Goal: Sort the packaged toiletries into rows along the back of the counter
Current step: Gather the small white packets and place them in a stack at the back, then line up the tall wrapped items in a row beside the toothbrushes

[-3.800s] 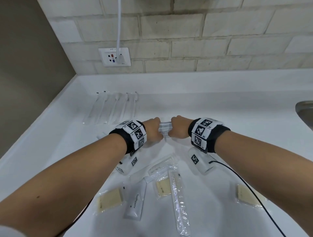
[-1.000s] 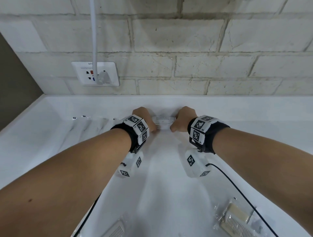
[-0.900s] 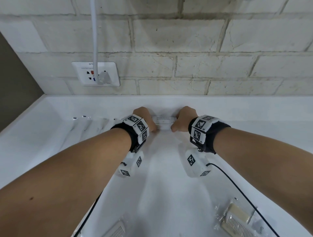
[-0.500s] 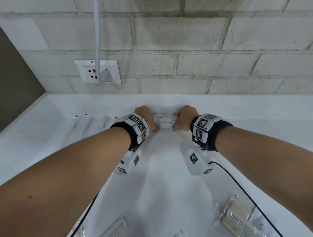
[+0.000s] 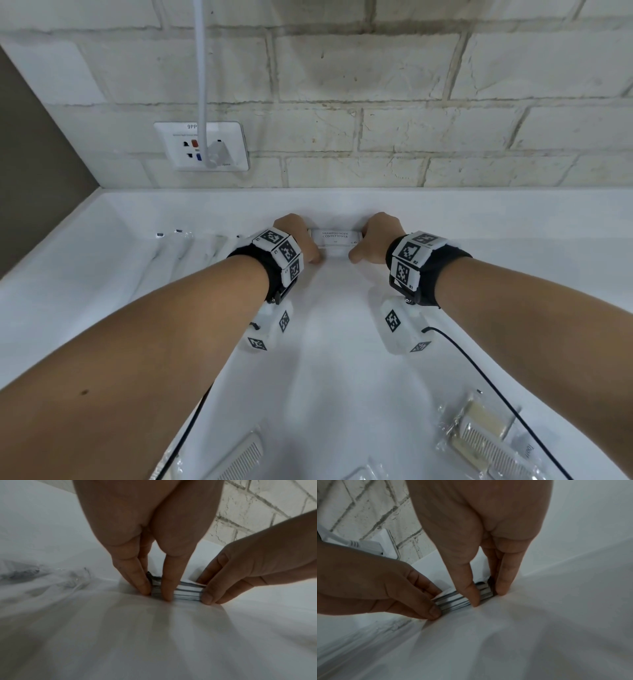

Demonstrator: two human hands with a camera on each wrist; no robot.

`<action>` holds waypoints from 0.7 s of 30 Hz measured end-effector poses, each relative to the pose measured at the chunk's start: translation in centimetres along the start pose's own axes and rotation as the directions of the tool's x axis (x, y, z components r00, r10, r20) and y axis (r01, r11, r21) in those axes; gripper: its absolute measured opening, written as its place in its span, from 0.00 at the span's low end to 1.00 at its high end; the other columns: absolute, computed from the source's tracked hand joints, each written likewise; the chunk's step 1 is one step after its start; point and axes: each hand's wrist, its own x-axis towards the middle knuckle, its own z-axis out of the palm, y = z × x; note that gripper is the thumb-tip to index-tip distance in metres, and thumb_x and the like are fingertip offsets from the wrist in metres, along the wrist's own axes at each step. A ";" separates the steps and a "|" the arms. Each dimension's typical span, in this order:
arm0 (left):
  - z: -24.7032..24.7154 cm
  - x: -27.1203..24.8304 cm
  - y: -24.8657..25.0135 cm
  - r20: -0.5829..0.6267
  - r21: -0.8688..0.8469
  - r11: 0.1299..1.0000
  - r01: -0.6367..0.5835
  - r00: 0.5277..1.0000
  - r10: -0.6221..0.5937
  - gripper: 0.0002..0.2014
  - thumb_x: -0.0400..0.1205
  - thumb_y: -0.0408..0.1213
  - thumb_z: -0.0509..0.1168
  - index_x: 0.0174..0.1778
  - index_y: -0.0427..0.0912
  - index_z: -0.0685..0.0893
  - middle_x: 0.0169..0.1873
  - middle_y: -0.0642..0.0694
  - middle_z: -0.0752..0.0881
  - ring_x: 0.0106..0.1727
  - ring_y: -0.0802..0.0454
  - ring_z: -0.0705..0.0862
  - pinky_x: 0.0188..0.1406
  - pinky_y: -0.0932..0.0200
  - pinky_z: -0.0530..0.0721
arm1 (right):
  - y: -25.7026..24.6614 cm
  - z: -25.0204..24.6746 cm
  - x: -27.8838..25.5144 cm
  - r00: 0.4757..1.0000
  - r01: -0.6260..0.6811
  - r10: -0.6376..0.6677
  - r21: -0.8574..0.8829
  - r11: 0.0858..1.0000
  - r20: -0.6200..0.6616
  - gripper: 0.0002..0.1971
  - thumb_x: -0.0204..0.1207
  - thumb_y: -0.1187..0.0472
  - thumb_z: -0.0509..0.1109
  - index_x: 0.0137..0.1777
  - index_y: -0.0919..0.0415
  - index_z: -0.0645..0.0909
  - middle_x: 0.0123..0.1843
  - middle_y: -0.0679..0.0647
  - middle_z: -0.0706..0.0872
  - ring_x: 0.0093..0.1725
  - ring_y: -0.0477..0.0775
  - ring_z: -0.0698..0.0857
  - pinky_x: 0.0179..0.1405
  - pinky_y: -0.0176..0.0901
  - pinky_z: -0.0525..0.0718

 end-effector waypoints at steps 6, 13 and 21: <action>-2.3 -3.9 -0.1 -0.015 -0.073 0.997 -0.013 1.000 0.012 0.36 0.70 0.47 0.80 0.70 0.34 0.77 0.62 0.41 0.85 0.64 0.44 0.83 0.64 0.55 0.80 | 0.2 -1.4 -4.6 0.999 0.031 -0.032 0.066 0.997 0.019 0.32 0.67 0.59 0.80 0.70 0.67 0.75 0.67 0.61 0.81 0.63 0.61 0.82 0.56 0.46 0.81; -3.3 -16.4 -4.5 0.038 -0.208 0.969 -0.135 0.989 0.146 0.27 0.69 0.43 0.80 0.63 0.46 0.82 0.56 0.49 0.85 0.55 0.52 0.84 0.61 0.57 0.81 | 0.1 0.0 -16.1 0.903 0.279 -0.292 0.085 0.956 0.316 0.31 0.70 0.50 0.78 0.72 0.55 0.74 0.66 0.52 0.80 0.59 0.51 0.81 0.63 0.41 0.77; -0.5 -27.9 -9.7 0.161 0.100 0.991 -0.083 0.985 0.066 0.11 0.78 0.48 0.68 0.53 0.49 0.82 0.52 0.51 0.80 0.53 0.52 0.81 0.56 0.57 0.79 | 0.4 3.4 -27.1 0.798 0.473 -0.292 -0.248 0.845 0.528 0.26 0.70 0.52 0.75 0.68 0.55 0.78 0.65 0.47 0.80 0.60 0.51 0.80 0.61 0.43 0.80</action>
